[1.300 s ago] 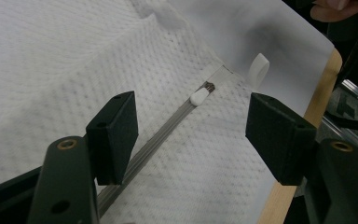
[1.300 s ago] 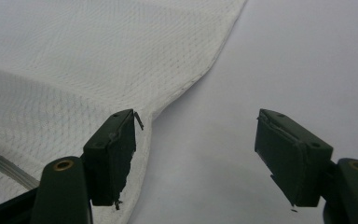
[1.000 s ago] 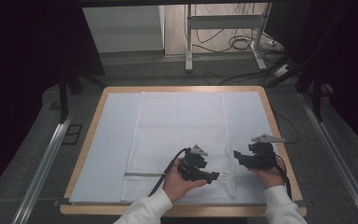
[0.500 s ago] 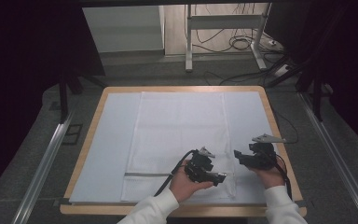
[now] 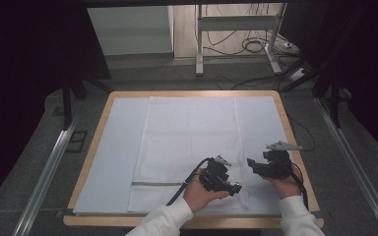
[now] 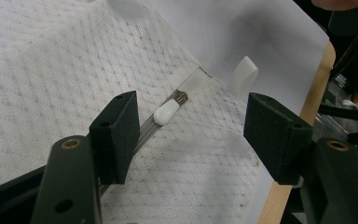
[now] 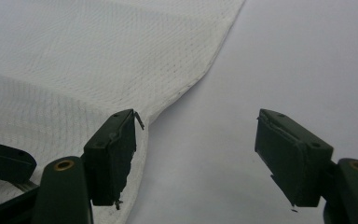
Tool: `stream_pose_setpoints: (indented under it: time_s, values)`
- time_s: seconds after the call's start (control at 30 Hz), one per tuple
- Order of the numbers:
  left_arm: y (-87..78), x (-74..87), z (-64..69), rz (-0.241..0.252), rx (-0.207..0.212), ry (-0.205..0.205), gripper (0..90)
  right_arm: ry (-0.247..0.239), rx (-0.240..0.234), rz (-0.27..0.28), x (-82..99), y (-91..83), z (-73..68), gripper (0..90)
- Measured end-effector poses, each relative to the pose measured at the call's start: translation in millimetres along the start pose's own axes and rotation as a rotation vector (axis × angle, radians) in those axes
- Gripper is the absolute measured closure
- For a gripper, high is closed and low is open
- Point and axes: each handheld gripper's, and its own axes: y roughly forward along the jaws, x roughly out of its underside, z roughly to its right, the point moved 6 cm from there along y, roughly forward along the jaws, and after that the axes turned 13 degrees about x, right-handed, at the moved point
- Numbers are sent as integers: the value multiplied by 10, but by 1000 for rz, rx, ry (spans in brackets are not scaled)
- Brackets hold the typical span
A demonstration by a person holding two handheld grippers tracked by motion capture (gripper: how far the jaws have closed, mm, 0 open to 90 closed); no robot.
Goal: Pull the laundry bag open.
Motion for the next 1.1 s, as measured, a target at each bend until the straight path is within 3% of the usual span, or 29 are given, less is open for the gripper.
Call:
stream_pose_setpoints:
  time_s: [0.47, 1.1]
  values:
    - [75, 0, -78, -9, 5, -33, 391, 6, 3, -2, 6, 4, 15, 285]
    - [157, 2, -38, -12, 38, -49, 412, 5, 7, 0, -1, 3, 17, 284]
